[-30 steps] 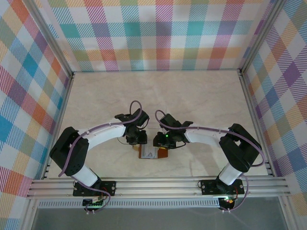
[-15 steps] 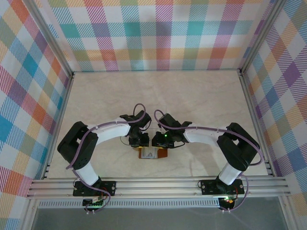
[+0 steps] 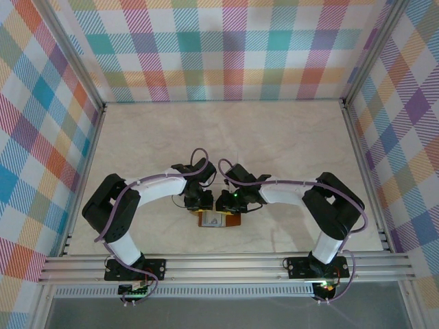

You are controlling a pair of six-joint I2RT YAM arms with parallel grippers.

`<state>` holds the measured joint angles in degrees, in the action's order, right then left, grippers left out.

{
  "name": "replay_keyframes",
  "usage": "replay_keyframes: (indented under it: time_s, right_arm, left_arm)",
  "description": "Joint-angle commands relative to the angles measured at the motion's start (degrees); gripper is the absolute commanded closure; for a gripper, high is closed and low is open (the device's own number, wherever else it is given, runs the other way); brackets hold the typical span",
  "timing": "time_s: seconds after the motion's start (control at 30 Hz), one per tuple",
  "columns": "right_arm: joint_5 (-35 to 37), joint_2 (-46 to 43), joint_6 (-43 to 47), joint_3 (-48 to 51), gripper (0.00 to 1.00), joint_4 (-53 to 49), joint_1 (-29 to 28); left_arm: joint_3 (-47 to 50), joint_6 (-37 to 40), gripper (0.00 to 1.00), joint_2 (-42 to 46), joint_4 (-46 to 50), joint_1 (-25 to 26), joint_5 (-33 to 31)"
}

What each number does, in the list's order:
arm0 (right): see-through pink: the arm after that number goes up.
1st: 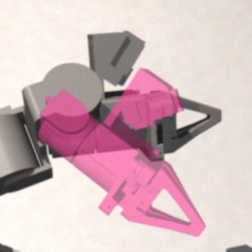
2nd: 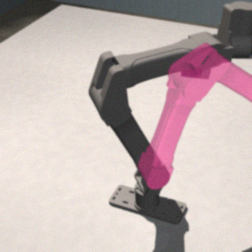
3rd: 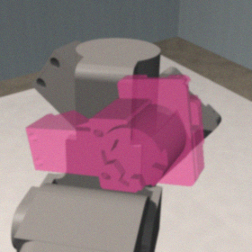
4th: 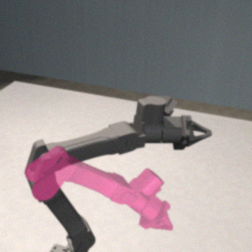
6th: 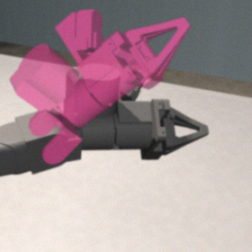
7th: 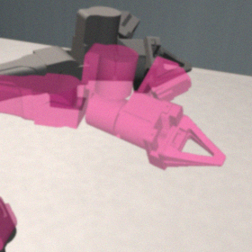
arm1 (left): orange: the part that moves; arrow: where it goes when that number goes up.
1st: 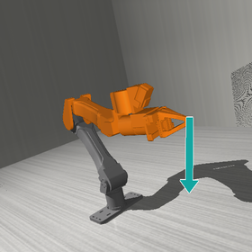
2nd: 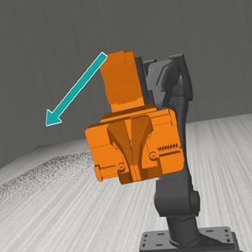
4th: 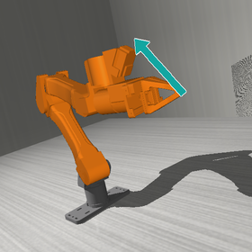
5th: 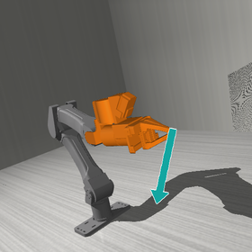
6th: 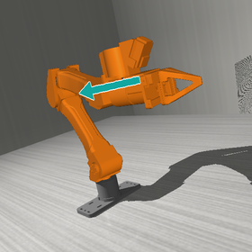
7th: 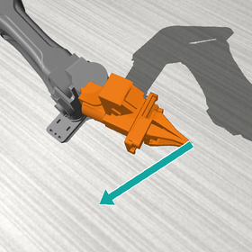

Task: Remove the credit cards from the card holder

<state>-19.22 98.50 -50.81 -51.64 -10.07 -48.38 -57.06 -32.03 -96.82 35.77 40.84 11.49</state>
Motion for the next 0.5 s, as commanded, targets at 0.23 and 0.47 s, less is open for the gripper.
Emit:
replay_keyframes:
  time_s: [0.23, 0.47]
  right_arm:
    - [-1.44, 1.29, -1.05, 0.81, 0.81, 2.61, 0.22]
    - [-0.21, -1.01, -1.58, 1.94, 0.88, 2.65, 0.22]
  left_arm:
    - [1.68, 0.44, 0.78, -1.34, 0.49, 0.42, -0.15]
    - [1.59, 0.32, 0.78, -1.52, 0.38, 0.37, -0.10]
